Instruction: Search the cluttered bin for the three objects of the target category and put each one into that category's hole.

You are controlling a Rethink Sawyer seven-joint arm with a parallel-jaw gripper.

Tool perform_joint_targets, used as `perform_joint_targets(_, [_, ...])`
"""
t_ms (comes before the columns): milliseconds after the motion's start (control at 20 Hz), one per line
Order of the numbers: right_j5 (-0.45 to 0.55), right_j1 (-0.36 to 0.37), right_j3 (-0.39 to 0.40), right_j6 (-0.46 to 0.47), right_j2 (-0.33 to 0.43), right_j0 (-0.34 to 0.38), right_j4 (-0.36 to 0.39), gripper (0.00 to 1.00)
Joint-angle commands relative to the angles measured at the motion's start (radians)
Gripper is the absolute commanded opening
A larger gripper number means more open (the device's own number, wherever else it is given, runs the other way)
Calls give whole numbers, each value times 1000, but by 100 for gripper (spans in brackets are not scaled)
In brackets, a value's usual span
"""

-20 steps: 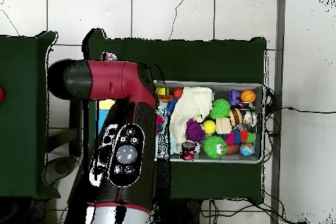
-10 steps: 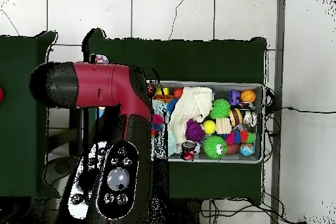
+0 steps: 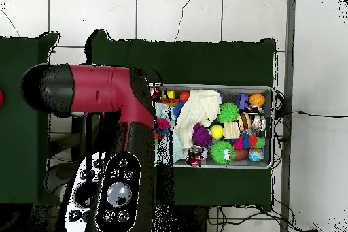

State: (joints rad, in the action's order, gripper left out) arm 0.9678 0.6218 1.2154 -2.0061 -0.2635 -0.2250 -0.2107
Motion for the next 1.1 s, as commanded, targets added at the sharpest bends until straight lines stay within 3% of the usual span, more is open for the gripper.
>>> perform_joint_targets(50, [99,-47,134,-191,57,0,-11,0])
perform_joint_targets(1100, [110,-139,150,-202,32,-10,15,0])
